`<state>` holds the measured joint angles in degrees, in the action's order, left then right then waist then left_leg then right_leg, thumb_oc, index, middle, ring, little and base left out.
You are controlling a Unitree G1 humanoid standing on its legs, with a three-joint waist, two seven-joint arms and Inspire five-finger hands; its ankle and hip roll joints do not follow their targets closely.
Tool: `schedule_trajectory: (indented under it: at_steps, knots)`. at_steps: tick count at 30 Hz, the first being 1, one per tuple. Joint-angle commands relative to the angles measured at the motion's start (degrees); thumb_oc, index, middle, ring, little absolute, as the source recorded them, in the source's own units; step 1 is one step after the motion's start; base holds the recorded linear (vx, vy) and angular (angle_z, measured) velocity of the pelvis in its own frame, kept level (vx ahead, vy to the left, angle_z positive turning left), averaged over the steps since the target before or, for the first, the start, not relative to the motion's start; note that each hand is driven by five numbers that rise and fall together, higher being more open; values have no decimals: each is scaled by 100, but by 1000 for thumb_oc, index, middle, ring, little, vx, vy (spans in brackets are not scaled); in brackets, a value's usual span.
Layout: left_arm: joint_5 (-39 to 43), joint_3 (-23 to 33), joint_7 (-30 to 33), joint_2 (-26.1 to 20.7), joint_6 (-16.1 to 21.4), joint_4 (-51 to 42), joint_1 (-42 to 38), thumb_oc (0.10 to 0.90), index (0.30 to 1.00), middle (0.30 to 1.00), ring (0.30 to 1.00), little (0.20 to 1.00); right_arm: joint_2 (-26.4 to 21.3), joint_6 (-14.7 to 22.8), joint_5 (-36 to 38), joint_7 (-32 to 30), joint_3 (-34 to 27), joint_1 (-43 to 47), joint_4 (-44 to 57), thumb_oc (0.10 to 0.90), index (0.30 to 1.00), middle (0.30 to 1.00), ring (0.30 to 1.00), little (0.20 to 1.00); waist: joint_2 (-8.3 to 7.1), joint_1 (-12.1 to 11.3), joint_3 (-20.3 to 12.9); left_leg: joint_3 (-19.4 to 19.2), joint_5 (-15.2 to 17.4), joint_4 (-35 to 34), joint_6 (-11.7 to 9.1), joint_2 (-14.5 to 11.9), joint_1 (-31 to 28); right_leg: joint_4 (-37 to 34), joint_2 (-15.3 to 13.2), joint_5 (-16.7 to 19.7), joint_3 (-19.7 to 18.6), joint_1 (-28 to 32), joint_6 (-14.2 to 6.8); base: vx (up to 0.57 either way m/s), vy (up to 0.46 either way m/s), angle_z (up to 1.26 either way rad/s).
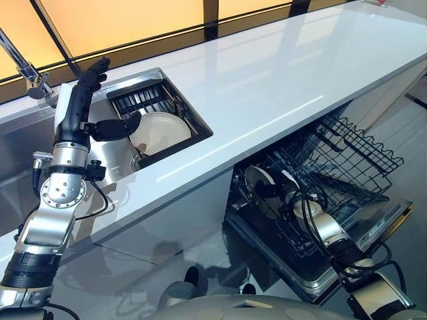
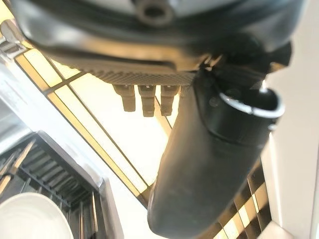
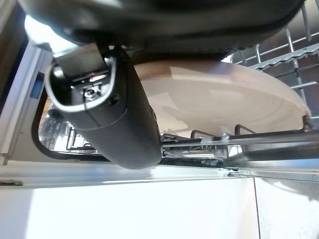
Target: Pick up plates and place into dishwasher.
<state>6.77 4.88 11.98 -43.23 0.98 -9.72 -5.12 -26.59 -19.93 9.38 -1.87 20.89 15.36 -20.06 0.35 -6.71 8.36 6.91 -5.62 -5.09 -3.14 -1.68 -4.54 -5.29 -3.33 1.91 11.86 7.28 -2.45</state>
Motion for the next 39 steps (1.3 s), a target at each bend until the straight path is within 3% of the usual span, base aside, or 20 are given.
schedule_trajectory:
  at_steps: [1, 10, 20, 30, 36, 39]
  knots:
    - [-172, 143, 167, -450, 367, 13, -720, 800, 900, 900, 900, 900, -127, 640, -313, -79, -143, 130, 1036, 800, 900, 900, 900, 900, -60, 115, -301, -172, 318, 9, 244, 478, -101, 29, 27, 174, -99, 39, -192, 0, 0, 0]
    - [-280, 357, 120, -589, 272, -34, -554, 800, 900, 900, 900, 900, -645, 974, -948, -457, -711, -134, 1896, 800, 900, 900, 900, 900, -10, 285, -308, -306, 370, 9, 255, 478, -145, 29, 2, 182, -191, 23, -247, 7, 16, -3]
    - [-354, 711, 122, -576, 319, -61, -135, 800, 900, 900, 900, 900, -1106, 2041, -1241, -883, -1565, -665, 2723, 800, 900, 900, 900, 900, 26, 451, -306, -430, 445, 9, 266, 471, -202, 29, -14, 163, -283, 18, -300, 5, 17, -6]
    - [-351, 985, 140, -665, 278, -51, 107, 800, 900, 900, 900, 900, -1352, 2402, -1318, -1189, -2129, -947, 3023, 800, 900, 900, 900, 900, 29, 541, -308, -497, 456, 9, 250, 450, -221, 29, -14, 153, -314, 20, -320, 2, 1, -2]
    - [-361, 1277, 92, -1129, 13, 254, 101, 800, 900, 900, 900, 900, -1593, 2444, -1218, -1245, -2361, -1042, 3089, 800, 900, 900, 900, 900, 67, 574, -324, -522, 443, 9, 222, 443, -209, 29, -28, 155, -298, 10, -349, 0, 0, 0]
    - [-277, 1351, -12, -1580, -220, 660, -8, 800, 900, 900, 900, 900, -1814, 2502, -1204, -1373, -2433, -1002, 3126, 800, 900, 900, 900, 900, 107, 600, -328, -544, 436, 9, 213, 441, -196, 29, -29, 159, -288, -6, -365, 0, 0, 0]
